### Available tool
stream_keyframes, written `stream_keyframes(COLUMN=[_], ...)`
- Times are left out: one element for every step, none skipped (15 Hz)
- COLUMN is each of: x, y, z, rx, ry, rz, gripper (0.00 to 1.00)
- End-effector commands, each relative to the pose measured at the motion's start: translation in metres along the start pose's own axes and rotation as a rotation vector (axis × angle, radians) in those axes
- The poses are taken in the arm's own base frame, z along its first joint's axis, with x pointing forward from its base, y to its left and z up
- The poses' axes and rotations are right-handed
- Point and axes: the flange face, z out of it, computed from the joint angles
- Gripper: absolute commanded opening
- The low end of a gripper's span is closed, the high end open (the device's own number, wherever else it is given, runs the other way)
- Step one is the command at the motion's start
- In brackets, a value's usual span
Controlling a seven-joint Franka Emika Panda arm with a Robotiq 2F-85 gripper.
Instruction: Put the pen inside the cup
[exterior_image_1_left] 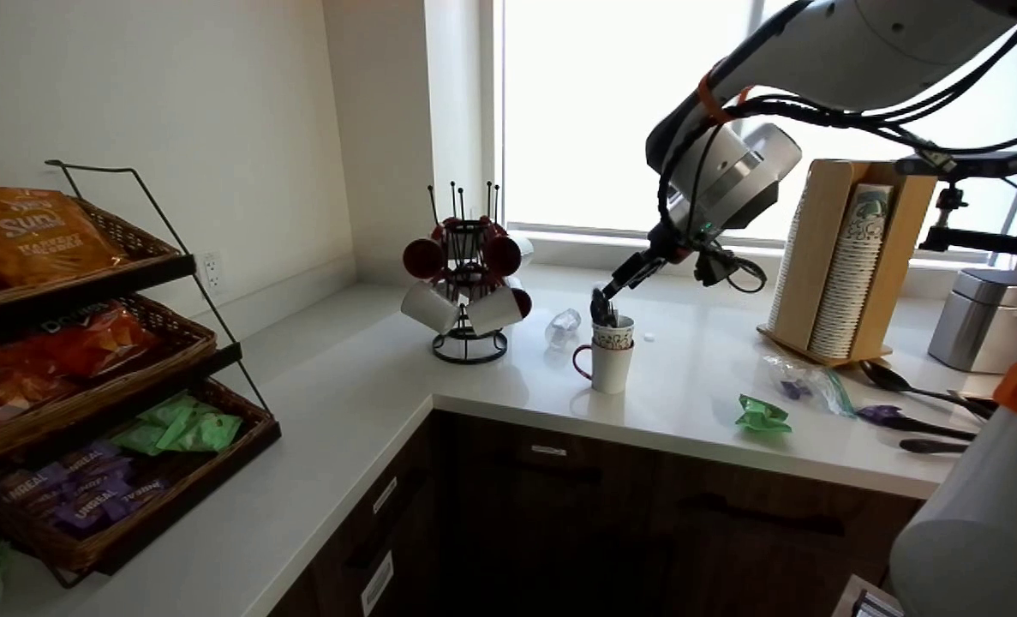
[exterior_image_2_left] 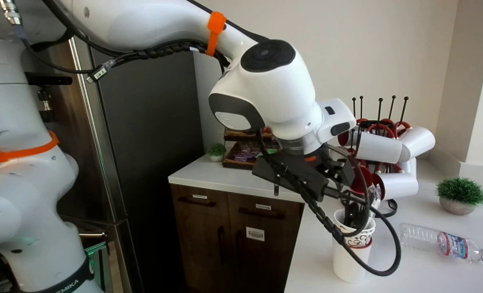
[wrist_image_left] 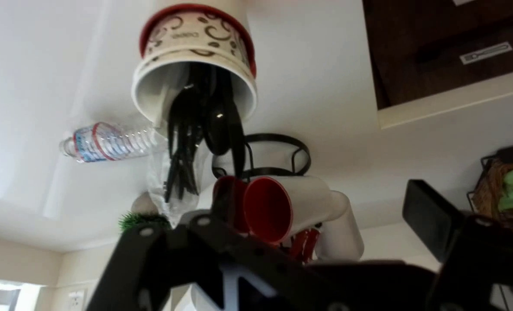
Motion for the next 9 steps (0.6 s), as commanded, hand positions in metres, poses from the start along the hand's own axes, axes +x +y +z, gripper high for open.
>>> stream_keyframes(x=[0.017, 0.021, 0.023, 0.019, 0.022, 0.023, 0.022, 0.022, 0.022], y=[0.018, 0.023, 0.026, 0.022, 0.025, 0.025, 0.025, 0.024, 0.024], z=[-0.034, -0.042, -0.047, -0.034, -0.040, -0.040, -0.039, -0.037, -0.036], rx=[-0.133, -0.167, -0.162, -0.138, -0.150, -0.150, -0.147, -0.145, -0.144], ry=[-0.091, -0.100, -0.119, -0.094, -0.091, -0.090, -0.092, -0.095, -0.096], rz=[0.033, 0.054, 0.091, 0.041, 0.047, 0.044, 0.043, 0.042, 0.042], gripper=[1.00, 1.00, 1.00, 1.00, 1.00, 1.00, 1.00, 1.00, 1.00])
